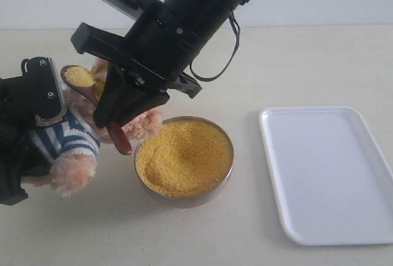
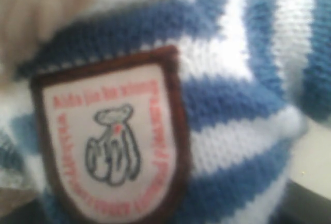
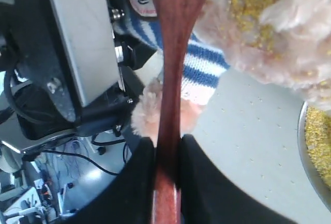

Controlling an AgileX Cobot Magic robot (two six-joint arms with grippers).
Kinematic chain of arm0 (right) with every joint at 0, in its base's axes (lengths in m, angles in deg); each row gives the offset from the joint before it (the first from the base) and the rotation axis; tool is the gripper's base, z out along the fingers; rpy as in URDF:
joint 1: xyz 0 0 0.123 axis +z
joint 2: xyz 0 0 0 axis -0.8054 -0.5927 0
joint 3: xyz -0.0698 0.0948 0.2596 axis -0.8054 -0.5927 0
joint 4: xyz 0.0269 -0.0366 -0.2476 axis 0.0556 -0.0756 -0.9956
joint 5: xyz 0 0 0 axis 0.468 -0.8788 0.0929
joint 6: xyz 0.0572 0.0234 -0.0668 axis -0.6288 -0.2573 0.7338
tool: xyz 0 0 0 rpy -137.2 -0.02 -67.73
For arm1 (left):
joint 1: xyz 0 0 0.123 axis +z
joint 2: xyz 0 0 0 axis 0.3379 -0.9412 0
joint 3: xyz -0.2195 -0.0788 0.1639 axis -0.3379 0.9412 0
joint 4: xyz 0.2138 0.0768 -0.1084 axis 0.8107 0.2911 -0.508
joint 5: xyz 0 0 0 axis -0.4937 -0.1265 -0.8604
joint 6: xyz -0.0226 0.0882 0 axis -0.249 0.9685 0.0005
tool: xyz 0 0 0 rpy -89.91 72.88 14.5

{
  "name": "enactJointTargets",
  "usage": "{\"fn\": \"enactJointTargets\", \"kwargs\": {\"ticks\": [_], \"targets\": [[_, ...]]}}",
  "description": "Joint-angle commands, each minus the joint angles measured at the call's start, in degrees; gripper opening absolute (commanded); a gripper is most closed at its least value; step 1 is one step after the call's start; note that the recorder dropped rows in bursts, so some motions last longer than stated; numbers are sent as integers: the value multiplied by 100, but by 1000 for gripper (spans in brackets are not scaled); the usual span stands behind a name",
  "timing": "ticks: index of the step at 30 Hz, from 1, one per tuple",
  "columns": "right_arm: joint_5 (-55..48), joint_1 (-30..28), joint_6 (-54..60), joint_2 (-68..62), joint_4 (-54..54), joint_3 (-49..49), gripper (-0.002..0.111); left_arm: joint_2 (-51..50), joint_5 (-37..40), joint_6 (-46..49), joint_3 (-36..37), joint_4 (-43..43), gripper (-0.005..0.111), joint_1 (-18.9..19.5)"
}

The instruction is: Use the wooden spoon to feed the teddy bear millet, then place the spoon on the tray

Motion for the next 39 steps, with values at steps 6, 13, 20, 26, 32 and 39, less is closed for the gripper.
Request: {"fn": "enactJointTargets", "kwargs": {"ticks": [6,13,20,26,32,39], "targets": [[7,-196,736,43,616,-545,0,82,-76,-63,-45,-19,4,-29],[7,-418,857,43,1030,-545,0,82,-76,-63,-45,-19,4,-29],[7,-431,948,43,1208,-545,0,82,-76,-63,-45,-19,4,-29],[7,-597,1232,125,1649,-887,0,82,-76,-63,-45,-19,4,-29],[7,-795,1694,266,2308,-1483,0,82,-99,-63,-45,-19,4,-29],[7,-807,1897,269,2697,-1753,0,82,-99,-63,-45,-19,4,-29]]}}
